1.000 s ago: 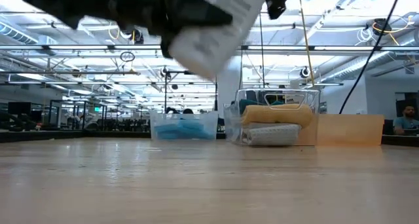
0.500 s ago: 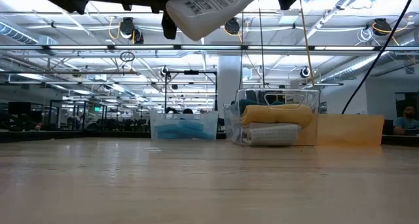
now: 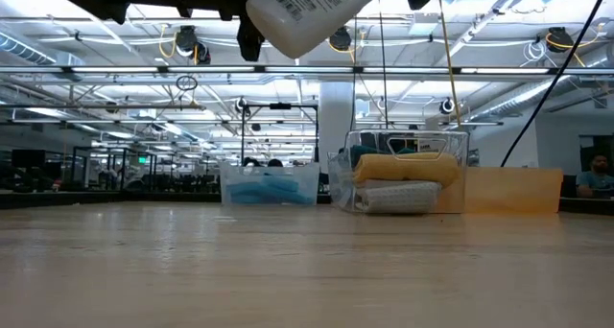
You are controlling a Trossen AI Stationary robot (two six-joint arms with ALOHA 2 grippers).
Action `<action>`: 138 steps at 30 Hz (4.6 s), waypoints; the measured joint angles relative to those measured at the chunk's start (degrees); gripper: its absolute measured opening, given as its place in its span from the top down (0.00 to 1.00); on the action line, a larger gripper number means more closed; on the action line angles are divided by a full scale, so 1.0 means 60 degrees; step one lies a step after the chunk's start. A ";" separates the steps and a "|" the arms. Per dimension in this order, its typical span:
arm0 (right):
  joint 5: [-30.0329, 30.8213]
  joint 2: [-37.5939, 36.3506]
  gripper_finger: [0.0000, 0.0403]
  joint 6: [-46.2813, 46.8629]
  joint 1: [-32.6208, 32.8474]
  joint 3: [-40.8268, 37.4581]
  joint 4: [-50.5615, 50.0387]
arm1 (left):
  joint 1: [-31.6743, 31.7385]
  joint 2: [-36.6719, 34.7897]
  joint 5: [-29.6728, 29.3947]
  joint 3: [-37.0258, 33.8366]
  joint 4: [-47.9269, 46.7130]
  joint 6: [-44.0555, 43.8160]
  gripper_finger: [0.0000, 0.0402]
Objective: Pick & Place Kitchen Items
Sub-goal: Put the white plastic restorer bottle into the orange bin, then return to Home Position
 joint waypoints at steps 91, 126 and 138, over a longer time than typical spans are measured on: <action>0.1285 -0.4805 0.29 0.0973 -0.5005 0.0661 -0.7558 | 0.0784 -0.4941 0.0281 0.0029 -0.6908 0.1218 0.13; 0.1555 -1.0338 0.30 0.0105 -0.5009 -0.5655 -0.3871 | 0.0383 -1.5063 -0.1172 -0.6066 -0.9136 0.1385 0.13; 0.1556 -1.0341 0.31 -0.0109 -0.5009 -0.7301 -0.1579 | 0.0383 -1.5063 -0.1599 -0.6080 -0.9507 0.1437 0.13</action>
